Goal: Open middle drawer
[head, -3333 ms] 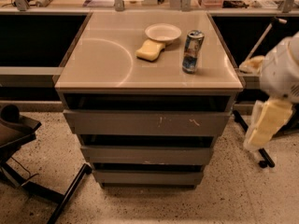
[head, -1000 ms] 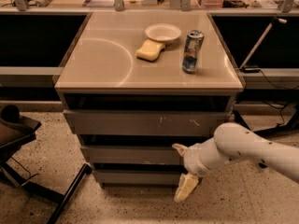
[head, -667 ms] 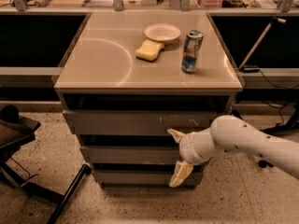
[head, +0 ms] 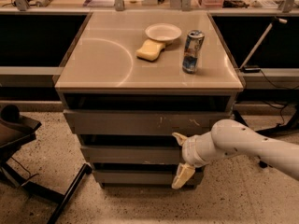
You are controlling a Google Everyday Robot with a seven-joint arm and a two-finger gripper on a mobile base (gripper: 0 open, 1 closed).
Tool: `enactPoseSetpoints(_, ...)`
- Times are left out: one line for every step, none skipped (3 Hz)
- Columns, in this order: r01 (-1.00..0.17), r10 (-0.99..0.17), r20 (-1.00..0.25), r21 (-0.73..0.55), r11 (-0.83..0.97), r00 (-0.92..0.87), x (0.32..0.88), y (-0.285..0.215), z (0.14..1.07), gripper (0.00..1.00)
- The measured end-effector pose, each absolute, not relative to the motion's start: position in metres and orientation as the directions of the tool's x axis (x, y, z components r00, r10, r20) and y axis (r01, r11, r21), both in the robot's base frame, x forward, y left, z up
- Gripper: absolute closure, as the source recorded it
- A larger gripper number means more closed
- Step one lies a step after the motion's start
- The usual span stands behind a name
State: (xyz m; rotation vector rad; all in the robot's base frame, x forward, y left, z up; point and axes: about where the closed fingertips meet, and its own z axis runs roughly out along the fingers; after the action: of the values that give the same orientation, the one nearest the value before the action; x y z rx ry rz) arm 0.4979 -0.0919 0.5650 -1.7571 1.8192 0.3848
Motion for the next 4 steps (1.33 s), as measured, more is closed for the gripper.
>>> enactPoseSetpoints(-0.974, -0.846, -0.526, -0.13, 0.183, -0.089, 0.509, -0.125, 0.52, 0.0)
enactPoseSetpoints(-0.945, -0.859, -0.472, -0.143, 0.295, -0.197, 0.54, -0.16, 0.483, 0.0)
enactPoseSetpoints(-0.935, -0.857, -0.465, -0.147, 0.324, -0.224, 0.543, -0.17, 0.48, 0.0)
enactPoseSetpoints(-0.934, -0.86, -0.461, -0.156, 0.32, -0.218, 0.543, -0.168, 0.476, 0.0)
